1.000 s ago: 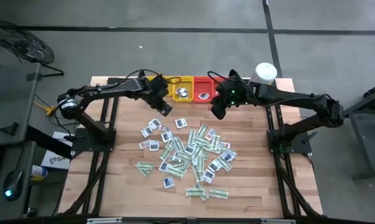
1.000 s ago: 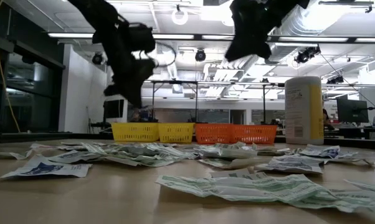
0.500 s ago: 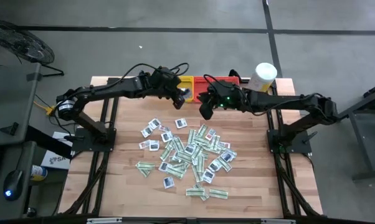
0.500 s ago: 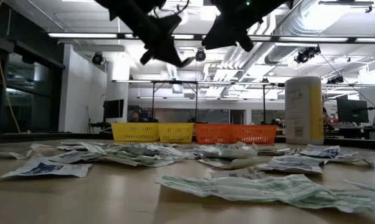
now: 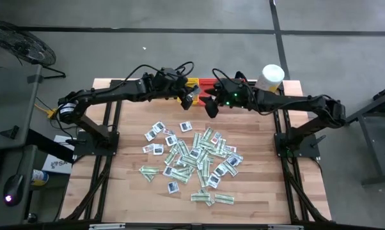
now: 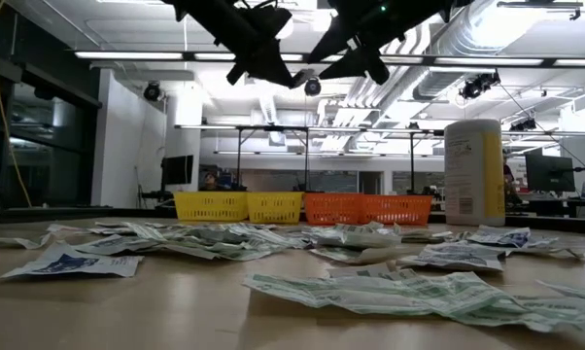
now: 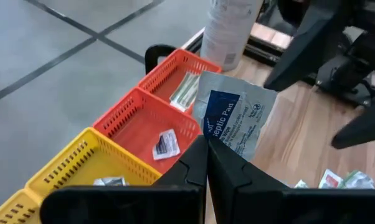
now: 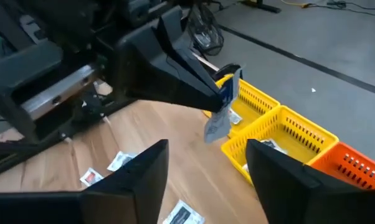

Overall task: Pick & Place First Aid Supplies
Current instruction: Put the blue pad into the left orange bin

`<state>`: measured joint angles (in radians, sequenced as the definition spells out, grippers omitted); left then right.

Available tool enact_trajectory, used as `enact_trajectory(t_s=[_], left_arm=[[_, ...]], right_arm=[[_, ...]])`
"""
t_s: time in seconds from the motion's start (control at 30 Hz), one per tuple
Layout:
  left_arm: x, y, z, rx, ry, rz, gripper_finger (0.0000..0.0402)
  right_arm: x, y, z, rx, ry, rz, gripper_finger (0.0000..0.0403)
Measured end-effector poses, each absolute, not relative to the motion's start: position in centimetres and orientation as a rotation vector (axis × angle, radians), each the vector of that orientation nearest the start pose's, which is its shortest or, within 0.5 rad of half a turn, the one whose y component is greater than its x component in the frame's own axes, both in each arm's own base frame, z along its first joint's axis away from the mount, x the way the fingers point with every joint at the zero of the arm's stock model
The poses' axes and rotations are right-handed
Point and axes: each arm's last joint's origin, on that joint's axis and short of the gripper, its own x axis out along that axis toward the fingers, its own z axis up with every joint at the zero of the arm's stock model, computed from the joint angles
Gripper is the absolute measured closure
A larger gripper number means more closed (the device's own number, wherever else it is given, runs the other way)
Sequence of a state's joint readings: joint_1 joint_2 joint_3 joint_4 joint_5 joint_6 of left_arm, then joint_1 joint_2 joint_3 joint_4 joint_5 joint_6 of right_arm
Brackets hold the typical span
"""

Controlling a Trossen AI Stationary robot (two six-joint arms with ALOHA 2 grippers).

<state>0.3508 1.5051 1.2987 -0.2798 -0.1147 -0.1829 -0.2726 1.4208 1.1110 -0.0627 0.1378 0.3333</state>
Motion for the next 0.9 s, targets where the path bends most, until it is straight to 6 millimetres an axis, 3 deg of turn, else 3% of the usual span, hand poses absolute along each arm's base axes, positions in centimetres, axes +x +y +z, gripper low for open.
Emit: enact_trajectory(t_s=[0.23, 0.4, 0.9], left_arm=[[31.8, 12.0, 33.0, -0.235, 0.443, 0.495, 0.0401], [32.0, 12.0, 33.4, -0.237, 0.407, 0.472, 0.0401], [31.9, 11.9, 33.2, -0.24, 0.43, 0.471, 0.0401]], right_arm=[[30.9, -10.1, 31.5, 0.363, 0.259, -0.45, 0.0214], [31.3, -10.4, 30.7, 0.372, 0.287, -0.436, 0.0256], [31.3, -10.6, 30.8, 0.371, 0.274, -0.424, 0.0396]])
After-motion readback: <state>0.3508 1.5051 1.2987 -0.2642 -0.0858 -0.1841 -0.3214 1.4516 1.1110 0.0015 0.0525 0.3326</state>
